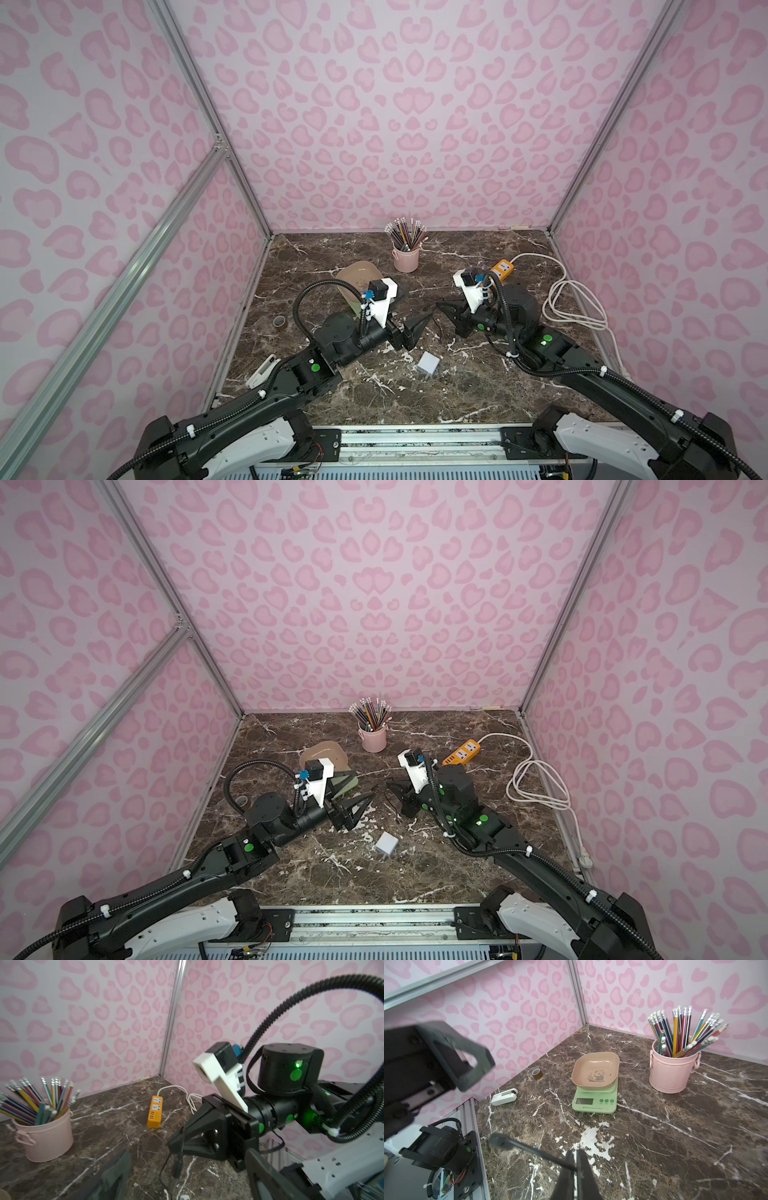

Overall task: Charge the electronic scale
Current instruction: Pick up the charging cable from the center of the board.

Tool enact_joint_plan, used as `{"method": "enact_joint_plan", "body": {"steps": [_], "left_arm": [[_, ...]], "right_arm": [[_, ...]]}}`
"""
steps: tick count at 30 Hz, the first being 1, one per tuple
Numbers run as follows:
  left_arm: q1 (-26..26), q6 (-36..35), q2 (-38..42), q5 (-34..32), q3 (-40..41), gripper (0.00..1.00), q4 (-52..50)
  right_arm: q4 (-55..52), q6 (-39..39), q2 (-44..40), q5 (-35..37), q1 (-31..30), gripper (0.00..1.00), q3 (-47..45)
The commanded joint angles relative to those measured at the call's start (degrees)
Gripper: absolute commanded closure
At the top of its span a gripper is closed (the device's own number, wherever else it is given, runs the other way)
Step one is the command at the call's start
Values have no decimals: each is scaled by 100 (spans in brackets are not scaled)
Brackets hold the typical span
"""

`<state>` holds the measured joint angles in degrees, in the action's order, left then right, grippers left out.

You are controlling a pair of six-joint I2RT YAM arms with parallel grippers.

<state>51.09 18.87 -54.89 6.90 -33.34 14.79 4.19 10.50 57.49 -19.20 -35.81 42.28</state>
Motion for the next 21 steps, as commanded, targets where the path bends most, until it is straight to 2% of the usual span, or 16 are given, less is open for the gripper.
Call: {"method": "enact_joint_plan", "body": {"steps": [1,6,9,15,19,21], "left_arm": [[-52,323,-20,821,238,14,337],[-80,-383,-79,857,585,21,1089],[-86,-810,-152,698,679,29,1476],[-101,-1421,-291,322,701,34,1944],[-110,-1616,-389,203,668,51,2098],[-112,-1689,-467,231,629,56,2125]], "right_arm": [[450,147,-76,8,18,100,-9],[525,275,-63,-197,65,100,-18],[539,317,-62,-303,89,100,-33],[559,380,-88,-484,119,100,-81],[566,399,-98,-528,136,100,-114],[583,405,-98,-558,153,100,-130]]}}
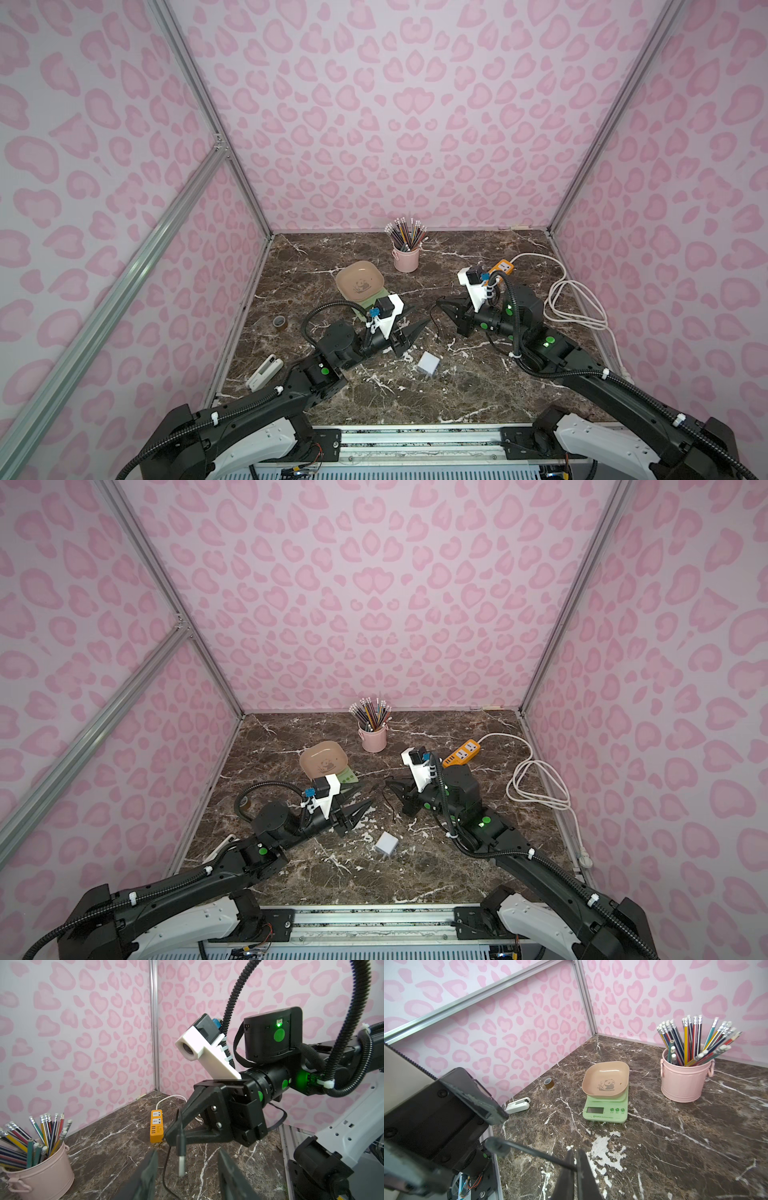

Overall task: Charge the electronic scale
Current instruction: Pick up the charging cable from the center of the board.

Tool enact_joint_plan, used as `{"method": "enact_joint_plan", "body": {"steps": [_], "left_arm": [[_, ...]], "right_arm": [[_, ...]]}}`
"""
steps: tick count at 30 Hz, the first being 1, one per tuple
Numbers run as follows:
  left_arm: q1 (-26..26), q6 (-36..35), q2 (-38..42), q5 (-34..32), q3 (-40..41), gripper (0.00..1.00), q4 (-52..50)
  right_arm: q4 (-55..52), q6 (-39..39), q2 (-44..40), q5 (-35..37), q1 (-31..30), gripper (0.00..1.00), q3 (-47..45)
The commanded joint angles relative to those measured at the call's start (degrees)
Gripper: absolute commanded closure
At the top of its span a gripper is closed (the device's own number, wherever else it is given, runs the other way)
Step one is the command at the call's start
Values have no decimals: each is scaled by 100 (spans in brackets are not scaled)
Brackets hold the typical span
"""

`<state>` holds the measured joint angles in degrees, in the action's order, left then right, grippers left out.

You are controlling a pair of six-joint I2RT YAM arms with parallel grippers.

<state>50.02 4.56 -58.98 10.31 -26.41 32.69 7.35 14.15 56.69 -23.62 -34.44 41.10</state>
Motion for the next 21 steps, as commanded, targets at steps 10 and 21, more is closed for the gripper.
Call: {"method": "enact_joint_plan", "body": {"steps": [10,21], "left_arm": [[-6,-318,-369,65,-136,70,423],[-9,-343,-570,200,-123,79,569]], "right_arm": [[307,120,-43,-222,106,100,-65],[372,228,-80,-335,206,100,-113]]}}
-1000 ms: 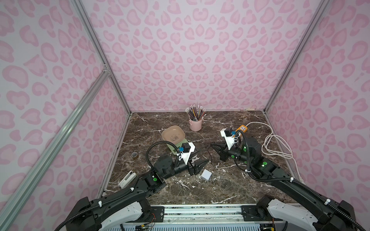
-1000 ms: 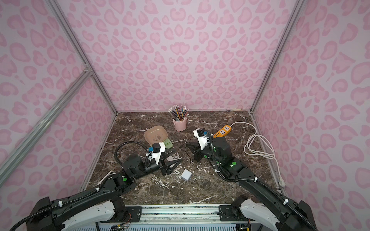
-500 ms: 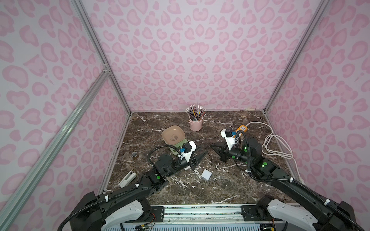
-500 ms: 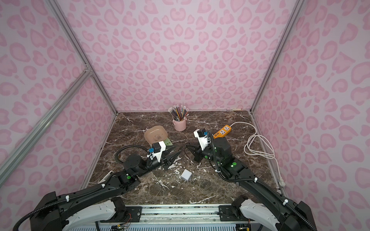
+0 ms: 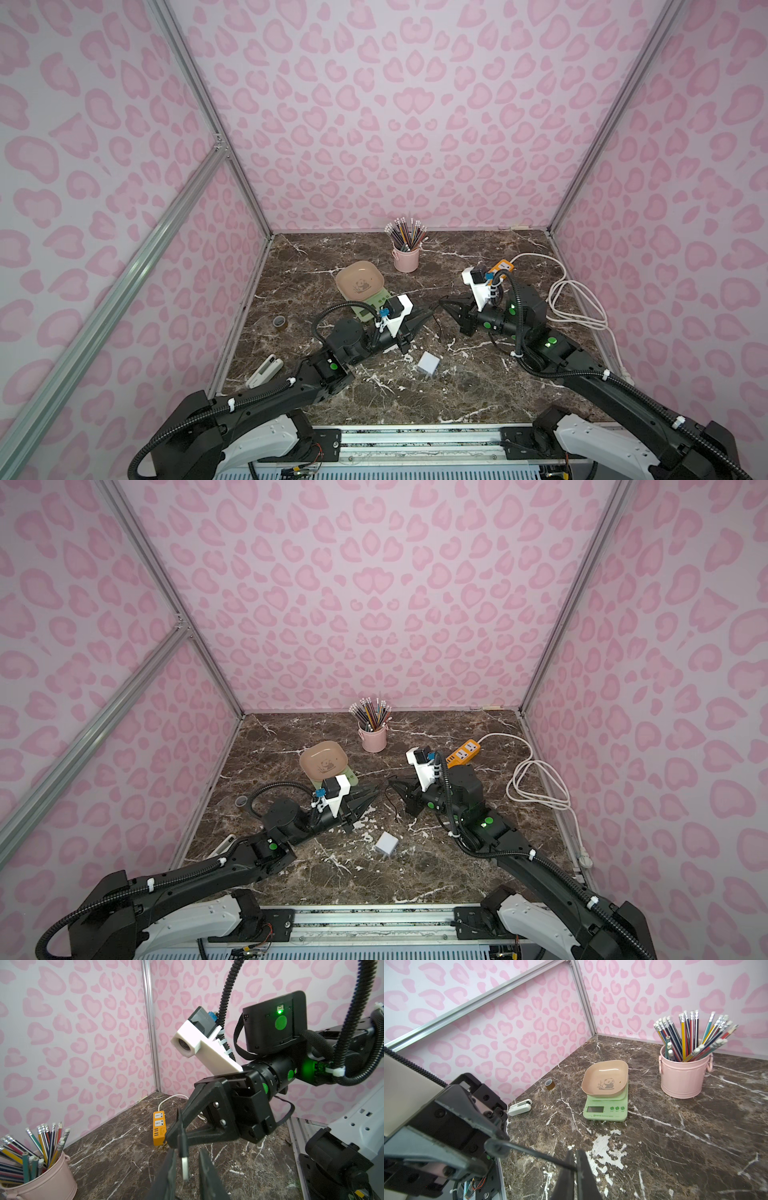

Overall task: Charge the electronic scale
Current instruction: Pick up the charging cable from the center of the board.

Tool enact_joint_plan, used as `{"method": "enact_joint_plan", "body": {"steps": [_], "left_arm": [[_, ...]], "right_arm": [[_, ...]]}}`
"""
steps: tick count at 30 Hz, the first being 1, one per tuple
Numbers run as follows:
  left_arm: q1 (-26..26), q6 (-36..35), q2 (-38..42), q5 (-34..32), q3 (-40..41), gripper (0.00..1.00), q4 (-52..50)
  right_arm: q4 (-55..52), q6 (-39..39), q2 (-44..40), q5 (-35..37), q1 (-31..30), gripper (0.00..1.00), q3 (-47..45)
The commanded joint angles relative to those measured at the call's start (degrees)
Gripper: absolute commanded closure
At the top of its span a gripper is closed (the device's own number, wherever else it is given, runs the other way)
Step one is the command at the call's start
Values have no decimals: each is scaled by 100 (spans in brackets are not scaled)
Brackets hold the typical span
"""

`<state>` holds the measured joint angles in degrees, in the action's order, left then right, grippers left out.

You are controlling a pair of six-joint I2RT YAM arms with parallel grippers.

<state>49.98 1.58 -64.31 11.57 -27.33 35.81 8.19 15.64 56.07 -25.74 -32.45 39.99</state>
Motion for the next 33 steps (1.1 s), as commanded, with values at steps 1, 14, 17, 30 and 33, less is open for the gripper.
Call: {"method": "enact_joint_plan", "body": {"steps": [1,14,17,30,33], "left_arm": [[2,-45,-48,73,-33,79,265],[-10,-96,4,20,-44,94,347],[-24,-119,71,38,-53,95,265],[-569,-386,570,838,-136,95,-704],[-697,-708,565,1322,-398,95,-1316]], "right_arm": [[293,93,-32,-129,11,100,-6],[333,88,-195,-159,65,100,-136],[321,76,-293,-142,152,94,-175],[1289,-334,-1172,-1392,1325,40,-702],[1406,-658,-1128,-1956,1291,37,-540]]}}
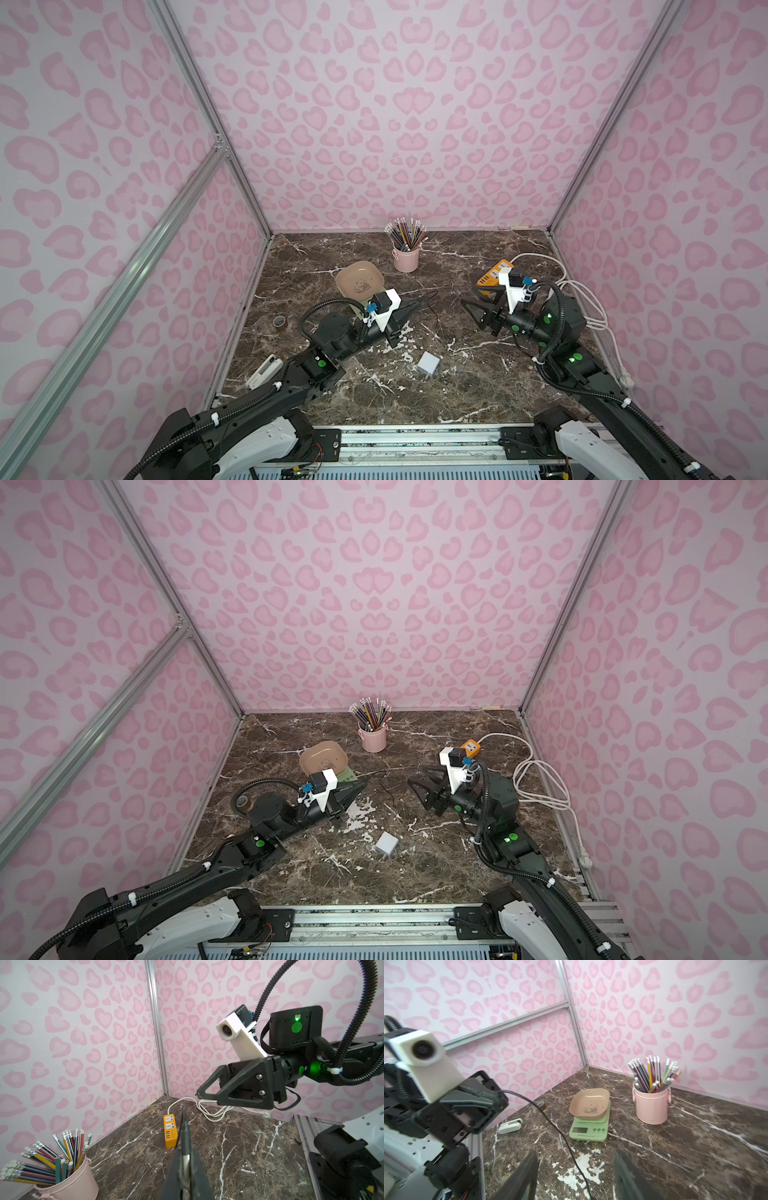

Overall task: Charge the electronic scale
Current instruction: Pick up the charging cable from the center of the board.

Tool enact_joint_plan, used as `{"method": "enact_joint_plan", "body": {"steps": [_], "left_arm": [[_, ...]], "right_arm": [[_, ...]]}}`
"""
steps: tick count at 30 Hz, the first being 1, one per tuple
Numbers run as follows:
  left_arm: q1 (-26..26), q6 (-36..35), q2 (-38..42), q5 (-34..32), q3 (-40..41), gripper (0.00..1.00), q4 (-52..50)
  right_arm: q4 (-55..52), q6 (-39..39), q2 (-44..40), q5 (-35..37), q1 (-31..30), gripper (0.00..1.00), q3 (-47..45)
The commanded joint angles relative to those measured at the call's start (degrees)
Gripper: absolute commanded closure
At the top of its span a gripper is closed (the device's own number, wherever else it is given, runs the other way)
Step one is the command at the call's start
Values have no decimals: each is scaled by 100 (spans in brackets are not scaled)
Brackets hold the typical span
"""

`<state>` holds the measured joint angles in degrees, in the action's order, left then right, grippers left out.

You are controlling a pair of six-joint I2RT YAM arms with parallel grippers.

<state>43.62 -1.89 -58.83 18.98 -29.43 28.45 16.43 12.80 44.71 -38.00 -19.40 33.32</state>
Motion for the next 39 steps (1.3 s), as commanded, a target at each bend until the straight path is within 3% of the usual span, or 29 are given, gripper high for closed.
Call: {"method": "enact_joint_plan", "body": {"steps": [1,6,9,14,24,32,35,39], "left_arm": [[-84,-482,-3,723,-293,95,-773],[-177,-980,-133,1275,-709,95,-1371],[-187,-1224,-331,1575,-1014,95,-1729],[-188,-1383,-626,1851,-1338,94,-1998],[-196,-1375,-649,1942,-1387,94,-1875],[-200,-1349,-674,1963,-1399,95,-1860],[-196,-1310,-665,1933,-1401,95,-1803],[-208,-1127,-619,1755,-1319,86,-1588]], "right_arm": [[541,-537,70,-893,-60,37,214],[-7,-1764,477,-1211,-540,37,661],[-270,-2112,735,-1148,-764,38,902],[-518,-2294,990,-1174,-895,44,1139],[-755,-2497,965,-1280,-900,80,1144],[-816,-2518,1088,-1421,-905,87,1207],[-849,-2531,1117,-1430,-895,93,1203],[-728,-2371,1068,-1144,-905,100,1142]]}}
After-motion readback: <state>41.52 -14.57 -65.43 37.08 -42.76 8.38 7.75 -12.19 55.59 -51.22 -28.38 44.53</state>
